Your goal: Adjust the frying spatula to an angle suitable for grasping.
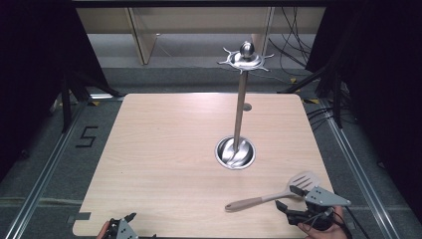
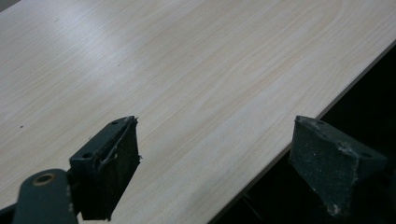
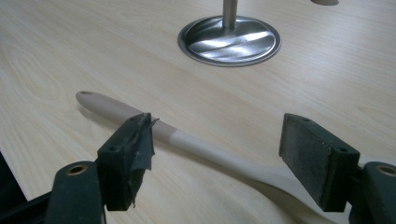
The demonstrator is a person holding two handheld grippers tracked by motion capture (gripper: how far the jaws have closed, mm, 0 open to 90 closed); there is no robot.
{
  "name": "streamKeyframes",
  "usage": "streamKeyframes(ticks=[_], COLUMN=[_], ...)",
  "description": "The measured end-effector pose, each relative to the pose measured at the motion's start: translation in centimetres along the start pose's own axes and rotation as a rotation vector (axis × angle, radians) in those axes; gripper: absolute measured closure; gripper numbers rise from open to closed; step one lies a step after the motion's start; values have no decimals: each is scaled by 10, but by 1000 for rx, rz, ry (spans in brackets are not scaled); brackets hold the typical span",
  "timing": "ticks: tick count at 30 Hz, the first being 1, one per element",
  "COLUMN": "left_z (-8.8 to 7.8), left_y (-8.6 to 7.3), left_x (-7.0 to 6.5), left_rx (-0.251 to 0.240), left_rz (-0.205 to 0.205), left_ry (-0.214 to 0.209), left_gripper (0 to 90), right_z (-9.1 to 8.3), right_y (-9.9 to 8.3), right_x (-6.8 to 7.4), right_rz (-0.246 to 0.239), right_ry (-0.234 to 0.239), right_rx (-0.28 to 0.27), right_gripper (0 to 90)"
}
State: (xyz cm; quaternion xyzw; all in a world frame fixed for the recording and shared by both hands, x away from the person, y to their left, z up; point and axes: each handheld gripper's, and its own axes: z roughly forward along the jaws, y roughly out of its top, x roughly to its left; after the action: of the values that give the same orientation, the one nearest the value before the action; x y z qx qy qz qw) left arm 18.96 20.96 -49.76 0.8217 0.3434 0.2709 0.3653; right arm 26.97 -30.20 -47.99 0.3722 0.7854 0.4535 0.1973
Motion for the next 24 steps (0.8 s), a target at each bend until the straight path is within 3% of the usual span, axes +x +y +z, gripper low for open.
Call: streamKeyframes(ticks=[2,3,7,8,9,10,11,13,14,15,16,17,19,22,23,24], left_z=[0,-1,-1,0,0,0,0,-1,-1,-1,-1,-1,-1,-1,-2,-1], left_y=[0,0,0,0,0,0,0,0,1,1,0,1,1,1,2,1], left_x=[1,2,1,1,1,0,2,2,2,2,2,2,2,1,4,2], left_rx=[2,30,22,16,16,0,21,20,29,29,18,29,29,30,42,39], left_rz=[21,20,12,26,26,2,30,12,10,11,8,11,10,23,71,34], left_ry=[8,2,-13,14,14,0,14,3,-10,-9,0,-9,-10,-7,-2,-6], left_gripper=[150,150,150,150,150,150,150,150,150,150,150,150,150,150,150,150], right_z=[1,1,1,1,1,2,2,3,4,5,6,8,10,15,17,18], right_y=[0,-1,1,3,3,4,6,9,10,12,13,15,19,24,25,26], right_x=[0,0,4,2,2,3,5,5,6,4,6,3,4,5,5,7], right_rz=[5,10,-5,-31,-31,-35,-23,-50,-35,-59,-39,-64,-75,-95,-117,-126], right_ry=[10,29,35,39,39,44,58,59,59,61,62,74,70,99,106,110], right_rx=[5,24,50,43,43,46,65,70,68,61,64,68,88,133,147,161], right_gripper=[272,274,276,276,276,277,278,279,280,281,282,283,285,286,287,290])
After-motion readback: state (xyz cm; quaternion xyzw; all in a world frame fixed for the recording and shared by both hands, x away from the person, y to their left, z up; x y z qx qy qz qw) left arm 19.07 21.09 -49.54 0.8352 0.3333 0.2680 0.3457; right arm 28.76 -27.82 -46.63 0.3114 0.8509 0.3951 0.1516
